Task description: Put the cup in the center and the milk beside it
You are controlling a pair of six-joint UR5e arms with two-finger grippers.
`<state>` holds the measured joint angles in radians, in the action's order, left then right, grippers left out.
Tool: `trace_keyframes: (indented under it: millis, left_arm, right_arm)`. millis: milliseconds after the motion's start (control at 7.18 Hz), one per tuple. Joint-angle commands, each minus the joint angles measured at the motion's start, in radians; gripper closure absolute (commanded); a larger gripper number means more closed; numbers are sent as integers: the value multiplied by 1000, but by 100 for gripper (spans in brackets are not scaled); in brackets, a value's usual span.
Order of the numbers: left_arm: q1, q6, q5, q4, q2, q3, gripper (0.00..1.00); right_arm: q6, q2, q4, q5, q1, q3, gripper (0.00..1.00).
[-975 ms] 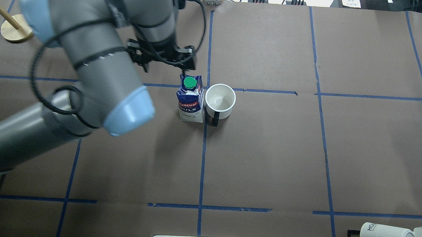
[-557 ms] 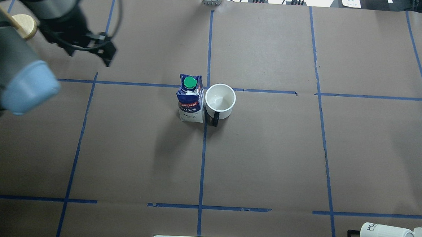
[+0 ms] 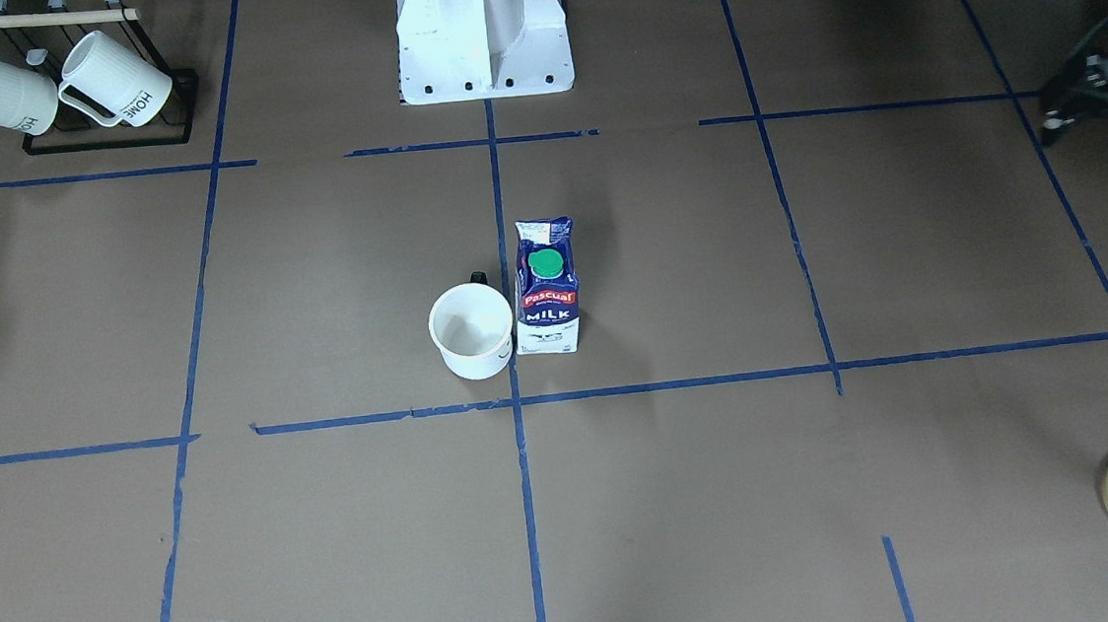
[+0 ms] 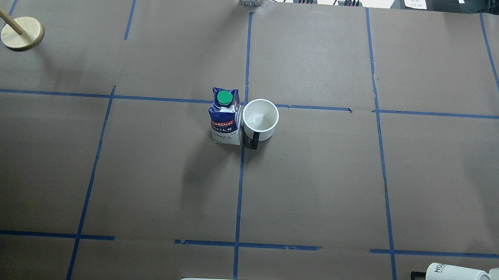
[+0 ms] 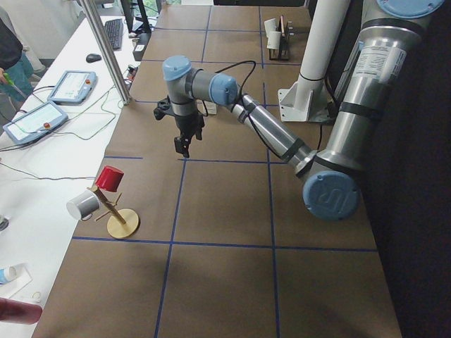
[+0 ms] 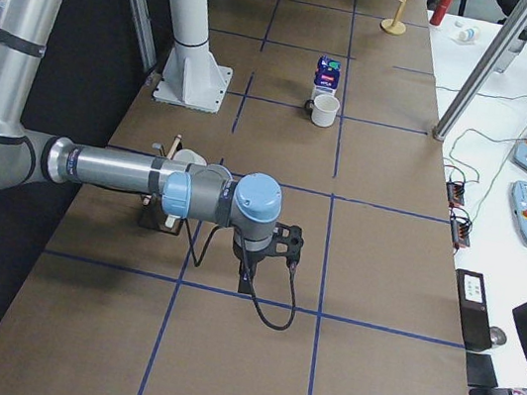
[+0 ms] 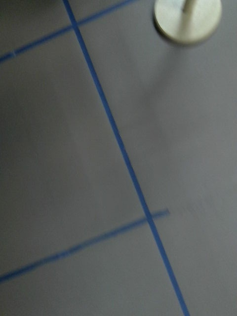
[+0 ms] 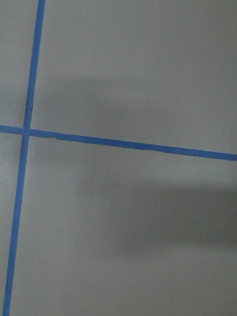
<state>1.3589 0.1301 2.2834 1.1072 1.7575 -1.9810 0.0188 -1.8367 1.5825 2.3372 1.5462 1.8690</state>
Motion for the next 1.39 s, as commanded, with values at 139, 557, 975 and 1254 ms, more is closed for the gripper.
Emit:
trace_keyframes:
  millis: [139, 557, 975, 1254]
  left_arm:
    - [224, 266, 95, 150, -189, 188, 0]
    - [249, 224, 133, 318, -326, 261, 0]
    - [272, 224, 117, 316, -332, 242, 0]
    - [276, 227, 49, 315, -329, 222, 0]
  right_arm:
    - [-36, -3, -3, 1, 0, -16, 1]
    - [-33, -3, -4, 2, 0, -16, 1]
    - [-22, -1, -6, 4, 0, -14, 0]
    - [-22, -4, -4, 5, 0, -13, 0]
